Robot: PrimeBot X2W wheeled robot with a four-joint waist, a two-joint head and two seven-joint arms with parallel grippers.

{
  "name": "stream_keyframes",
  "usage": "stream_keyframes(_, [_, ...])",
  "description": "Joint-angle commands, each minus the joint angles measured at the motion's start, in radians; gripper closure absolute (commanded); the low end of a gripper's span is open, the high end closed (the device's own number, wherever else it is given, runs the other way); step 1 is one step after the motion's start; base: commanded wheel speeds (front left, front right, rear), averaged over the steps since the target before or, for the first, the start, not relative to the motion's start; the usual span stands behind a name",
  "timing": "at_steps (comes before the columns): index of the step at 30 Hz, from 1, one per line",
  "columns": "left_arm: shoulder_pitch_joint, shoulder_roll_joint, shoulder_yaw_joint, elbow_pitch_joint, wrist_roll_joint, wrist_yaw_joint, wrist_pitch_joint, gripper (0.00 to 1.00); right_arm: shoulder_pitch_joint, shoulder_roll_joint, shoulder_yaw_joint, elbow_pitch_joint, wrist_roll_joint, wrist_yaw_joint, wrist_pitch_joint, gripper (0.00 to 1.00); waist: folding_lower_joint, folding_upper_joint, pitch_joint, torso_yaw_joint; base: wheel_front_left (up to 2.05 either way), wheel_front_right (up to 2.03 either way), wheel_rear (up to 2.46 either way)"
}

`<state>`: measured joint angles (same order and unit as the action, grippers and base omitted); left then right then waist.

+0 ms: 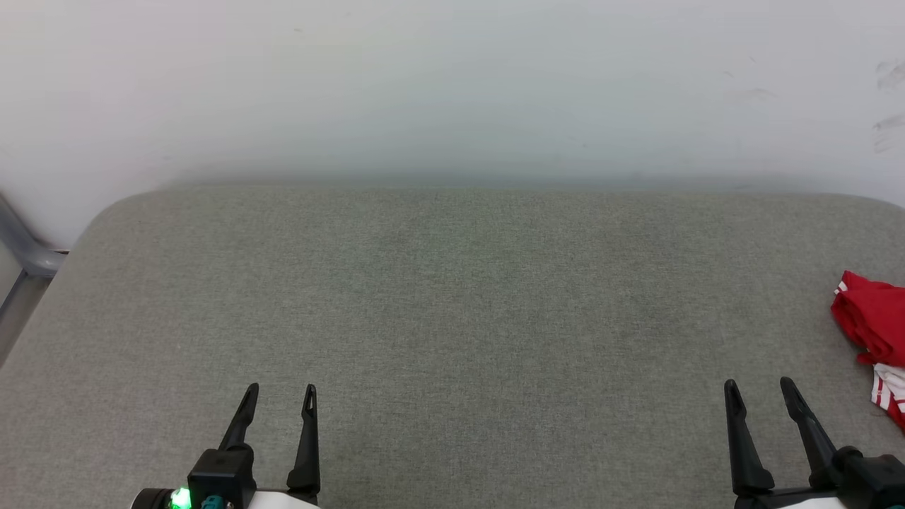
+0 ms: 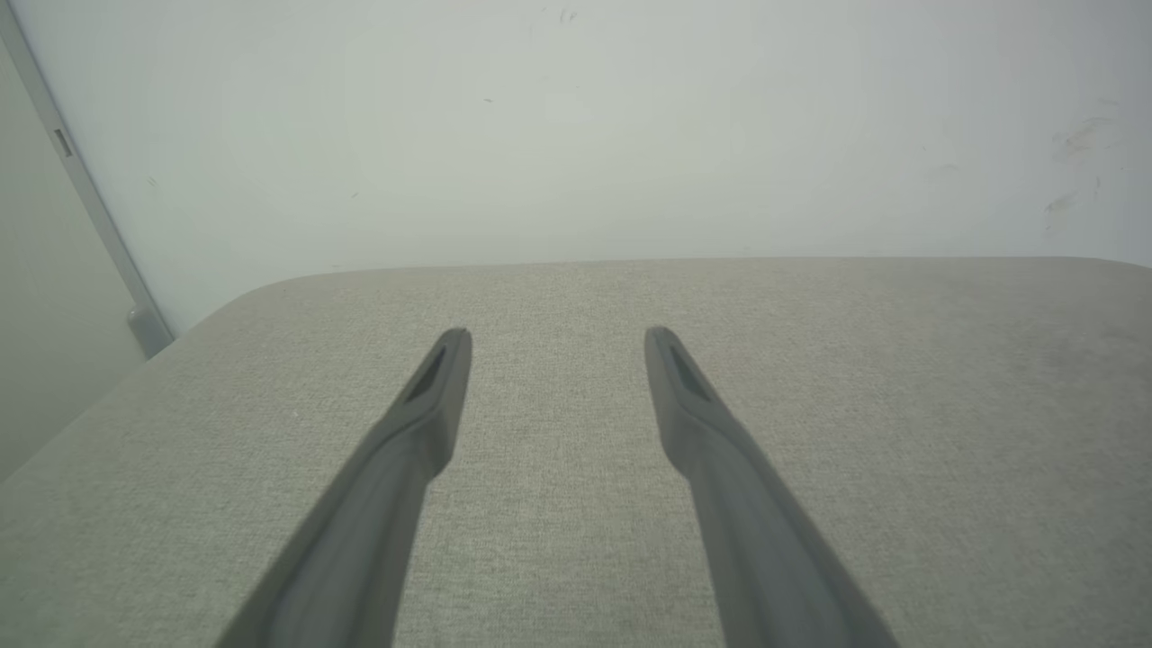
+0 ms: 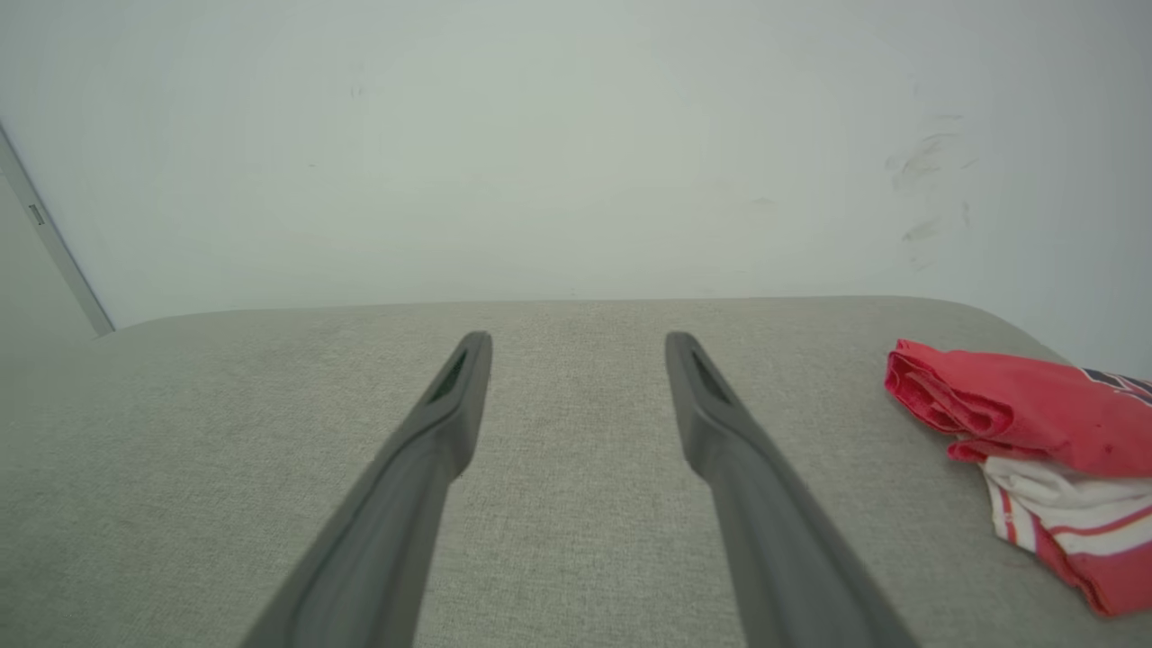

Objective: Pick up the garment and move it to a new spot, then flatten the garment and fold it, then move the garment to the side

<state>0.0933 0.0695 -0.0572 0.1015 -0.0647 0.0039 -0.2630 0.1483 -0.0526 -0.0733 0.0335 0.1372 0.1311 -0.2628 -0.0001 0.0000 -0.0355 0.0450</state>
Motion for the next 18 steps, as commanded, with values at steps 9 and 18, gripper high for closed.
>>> stream_keyframes(9, [0.009, -0.006, 0.000, 0.026, -0.001, -0.001, 0.001, 1.00, 0.005, 0.000, -0.001, 0.025, 0.009, 0.000, 0.002, 1.00, 0.0001, 0.0000, 0.001, 0.002, 0.00, 0.00, 0.00])
stream_keyframes(18, [-0.007, -0.010, 0.020, 0.060, -0.150, -0.014, 0.044, 1.00, -0.018, -0.003, 0.001, 0.059, 0.156, 0.000, 0.037, 1.00, 0.0001, 0.0000, 0.003, 0.000, 0.00, 0.00, 0.00])
